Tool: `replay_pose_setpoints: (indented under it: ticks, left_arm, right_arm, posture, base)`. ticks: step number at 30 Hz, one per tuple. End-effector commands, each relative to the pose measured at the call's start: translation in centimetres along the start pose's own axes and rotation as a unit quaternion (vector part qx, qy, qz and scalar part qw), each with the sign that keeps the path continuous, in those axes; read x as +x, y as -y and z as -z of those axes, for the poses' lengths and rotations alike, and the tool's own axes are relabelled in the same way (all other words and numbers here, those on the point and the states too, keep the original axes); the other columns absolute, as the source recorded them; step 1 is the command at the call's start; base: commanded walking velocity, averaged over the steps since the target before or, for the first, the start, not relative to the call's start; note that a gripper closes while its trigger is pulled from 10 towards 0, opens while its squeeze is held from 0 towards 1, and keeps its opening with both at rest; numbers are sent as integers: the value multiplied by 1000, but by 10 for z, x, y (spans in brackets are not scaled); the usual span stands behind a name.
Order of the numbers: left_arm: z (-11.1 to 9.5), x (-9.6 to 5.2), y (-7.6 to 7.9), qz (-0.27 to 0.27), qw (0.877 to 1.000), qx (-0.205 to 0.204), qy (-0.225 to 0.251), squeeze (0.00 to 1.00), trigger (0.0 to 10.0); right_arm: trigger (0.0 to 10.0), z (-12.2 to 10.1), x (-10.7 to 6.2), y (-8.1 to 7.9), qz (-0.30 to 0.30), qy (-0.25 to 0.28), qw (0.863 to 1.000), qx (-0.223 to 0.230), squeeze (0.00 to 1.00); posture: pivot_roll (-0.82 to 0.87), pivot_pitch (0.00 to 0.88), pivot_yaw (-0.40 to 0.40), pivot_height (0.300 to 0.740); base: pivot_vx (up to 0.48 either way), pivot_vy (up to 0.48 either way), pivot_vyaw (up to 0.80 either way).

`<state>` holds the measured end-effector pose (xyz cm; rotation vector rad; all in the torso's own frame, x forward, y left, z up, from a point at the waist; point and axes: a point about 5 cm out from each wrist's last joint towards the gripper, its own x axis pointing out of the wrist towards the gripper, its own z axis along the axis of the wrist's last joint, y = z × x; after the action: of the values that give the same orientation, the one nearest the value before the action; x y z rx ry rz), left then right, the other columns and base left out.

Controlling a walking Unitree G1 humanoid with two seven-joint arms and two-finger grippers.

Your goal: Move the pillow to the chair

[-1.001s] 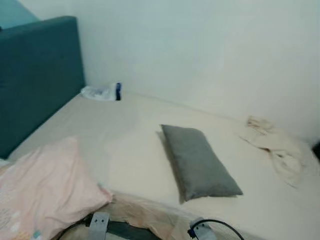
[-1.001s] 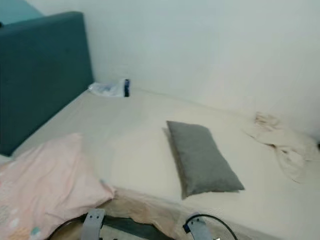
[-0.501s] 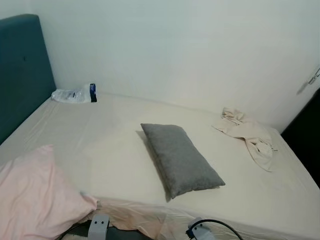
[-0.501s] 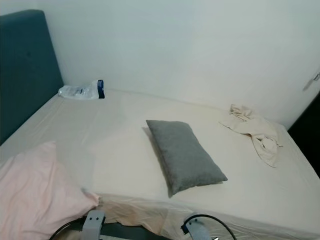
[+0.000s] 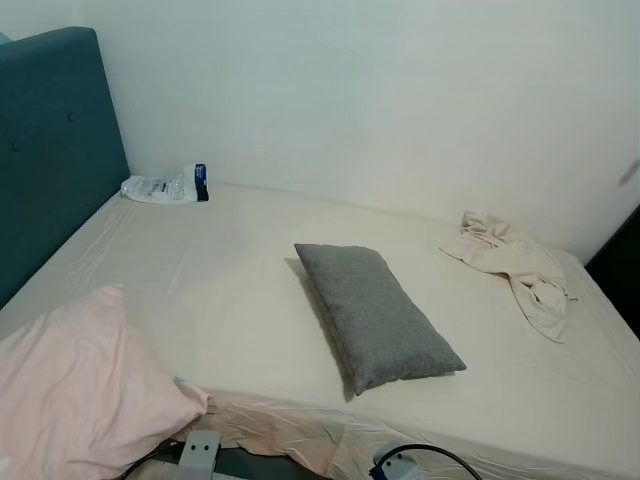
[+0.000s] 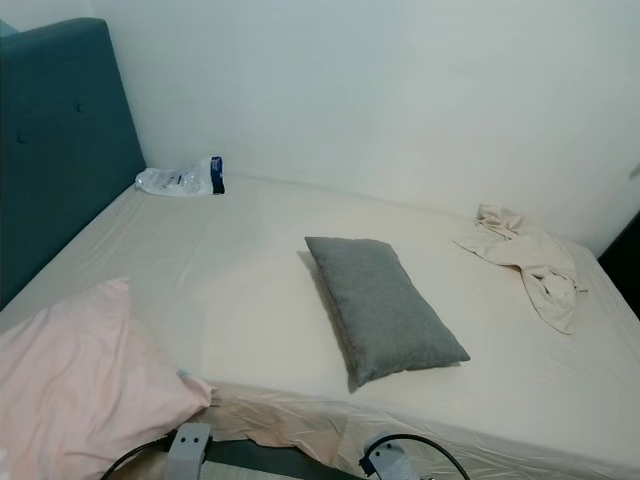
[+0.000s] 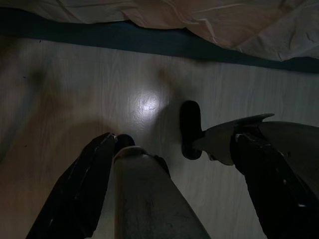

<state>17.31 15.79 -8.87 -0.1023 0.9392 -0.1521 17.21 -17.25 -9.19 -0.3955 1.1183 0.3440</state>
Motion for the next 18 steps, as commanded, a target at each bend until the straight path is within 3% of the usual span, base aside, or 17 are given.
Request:
replay_pose_setpoints:
  ticks: [1,16,18]
  left_arm:
    - [4,0,4,10,1000,-2,-11,0,10000]
    - [0,2,6,14,1000,-9,-7,0,10000]
    - [0,2,7,19,1000,-14,-8,0,10000]
  right_arm:
    - [10000,-5,0,6,9,6,1000,3,0]
    - [10000,-8,0,0,-2,10,1000,4,0]
    - [10000,-7,0,0,0,9,1000,7,0]
  posture:
    - [167,0,-111,740]
    - [164,0,-115,740]
    - [161,0,-112,740]
  base:
    - [0,0,0]
    - [0,0,0]
    - [0,-298,0]
